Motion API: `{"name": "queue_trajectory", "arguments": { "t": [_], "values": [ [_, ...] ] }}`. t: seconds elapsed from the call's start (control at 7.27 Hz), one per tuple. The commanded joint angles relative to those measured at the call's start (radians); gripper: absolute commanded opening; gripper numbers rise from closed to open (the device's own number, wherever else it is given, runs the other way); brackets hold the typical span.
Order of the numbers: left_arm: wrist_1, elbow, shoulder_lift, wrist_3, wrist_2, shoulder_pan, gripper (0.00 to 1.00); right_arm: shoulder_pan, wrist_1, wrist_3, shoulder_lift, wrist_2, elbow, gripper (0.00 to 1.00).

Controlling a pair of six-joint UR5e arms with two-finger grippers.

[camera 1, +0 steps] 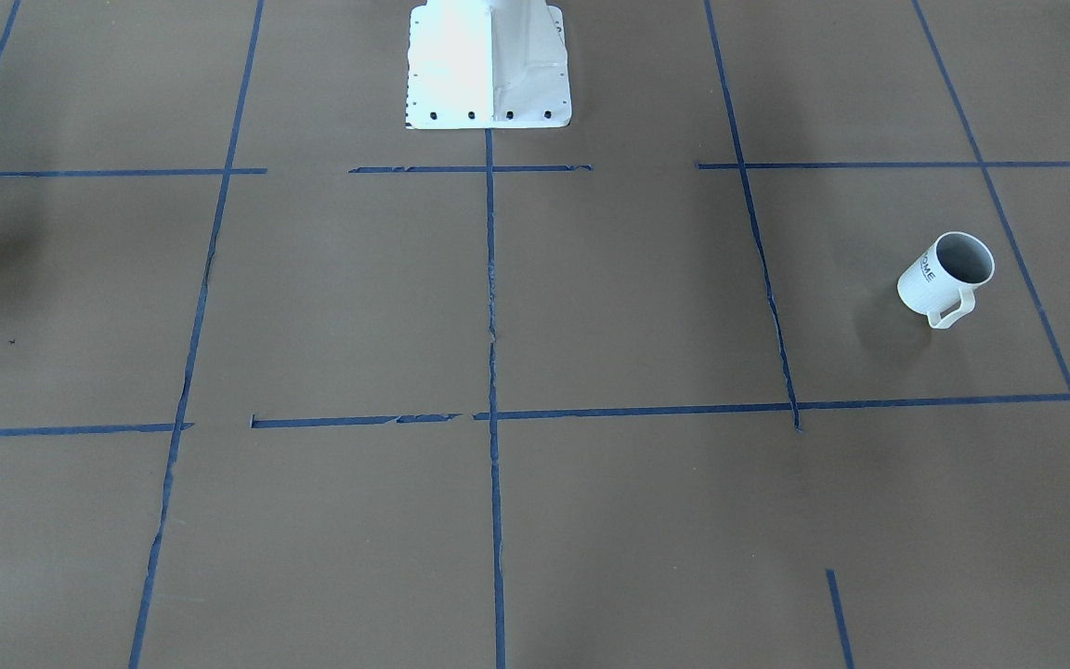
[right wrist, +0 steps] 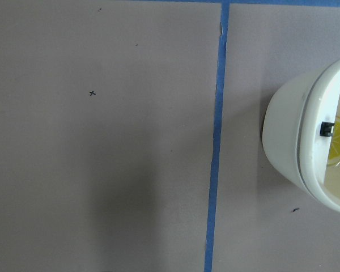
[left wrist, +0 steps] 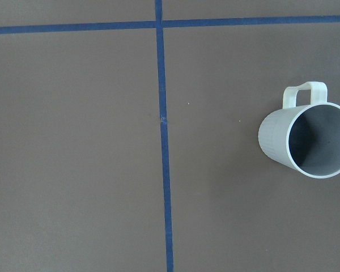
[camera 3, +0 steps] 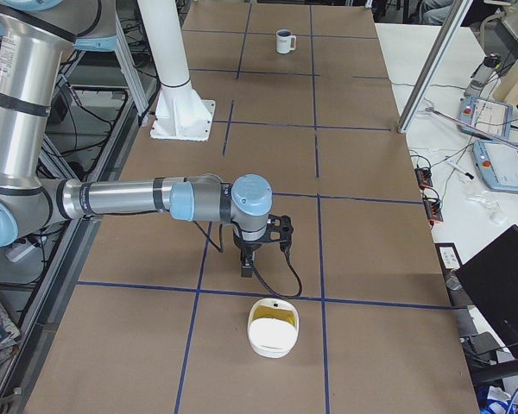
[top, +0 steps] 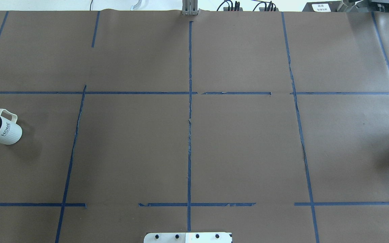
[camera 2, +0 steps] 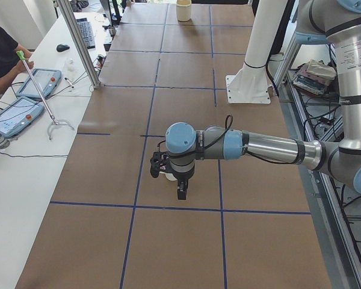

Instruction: Left arm hands cup to right arm to dump lemon

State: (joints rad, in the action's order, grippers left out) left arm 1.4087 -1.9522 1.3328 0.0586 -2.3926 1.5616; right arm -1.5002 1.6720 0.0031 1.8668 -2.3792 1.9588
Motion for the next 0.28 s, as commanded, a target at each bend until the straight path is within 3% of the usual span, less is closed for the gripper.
{"name": "queue_trajectory", "arguments": {
  "t": [0.0, 0.14],
  "values": [
    [-0.002, -0.02, 0.006, 0.0, 0.007, -0.009, 1.0, 0.0, 0.0, 0.0, 0.0, 0.0, 0.0, 1.0],
    [-0.004, -0.037, 0.006, 0.003, 0.05, -0.008, 1.0, 0.0, 0.0, 0.0, 0.002, 0.0, 0.006, 1.0]
  ]
}}
